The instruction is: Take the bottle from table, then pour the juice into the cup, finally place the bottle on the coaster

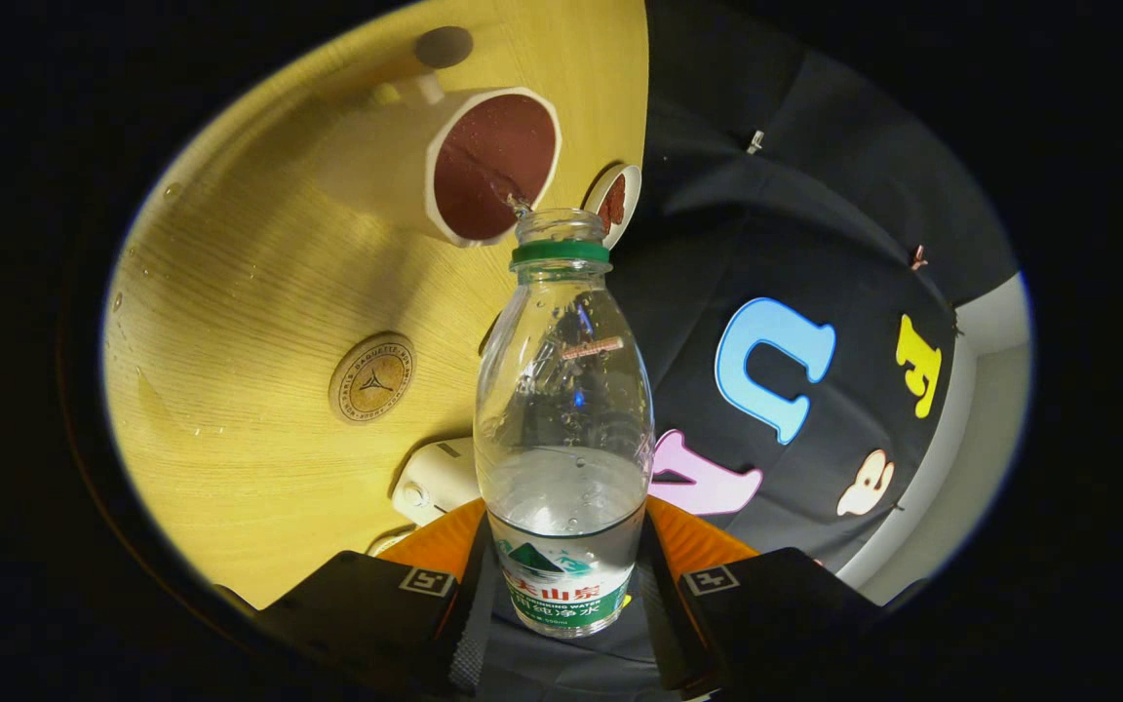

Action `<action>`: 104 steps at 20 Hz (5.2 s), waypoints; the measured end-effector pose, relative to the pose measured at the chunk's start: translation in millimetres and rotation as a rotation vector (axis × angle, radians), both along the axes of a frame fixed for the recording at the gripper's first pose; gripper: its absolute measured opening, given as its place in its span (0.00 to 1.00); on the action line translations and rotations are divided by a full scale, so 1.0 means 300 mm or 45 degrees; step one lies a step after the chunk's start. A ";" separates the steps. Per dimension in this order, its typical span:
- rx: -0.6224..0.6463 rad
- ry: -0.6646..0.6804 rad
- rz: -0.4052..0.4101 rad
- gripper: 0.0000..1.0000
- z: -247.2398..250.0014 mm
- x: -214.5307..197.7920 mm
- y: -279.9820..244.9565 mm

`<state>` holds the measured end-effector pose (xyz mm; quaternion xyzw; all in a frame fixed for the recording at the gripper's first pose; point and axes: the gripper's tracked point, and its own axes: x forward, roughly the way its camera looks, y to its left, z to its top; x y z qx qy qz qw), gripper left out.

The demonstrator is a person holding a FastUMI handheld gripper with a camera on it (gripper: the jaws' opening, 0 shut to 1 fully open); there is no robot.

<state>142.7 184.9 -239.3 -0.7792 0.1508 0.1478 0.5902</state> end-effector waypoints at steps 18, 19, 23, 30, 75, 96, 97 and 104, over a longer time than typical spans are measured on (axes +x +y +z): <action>-0.200 -0.085 0.232 0.69 0.045 0.043 0.078; -0.218 -0.100 0.250 0.70 0.056 0.051 0.085; -0.258 -0.133 0.316 0.69 0.070 0.066 0.108; -0.221 -0.085 0.262 0.69 0.067 0.060 0.077; 2.703 0.316 -0.506 0.72 -0.166 0.200 -0.081; 2.620 0.377 -0.590 0.76 -0.351 0.160 -0.030; 2.623 0.399 -0.602 0.77 -0.361 0.153 -0.019; 2.725 0.505 -0.772 0.98 -0.388 0.116 -0.016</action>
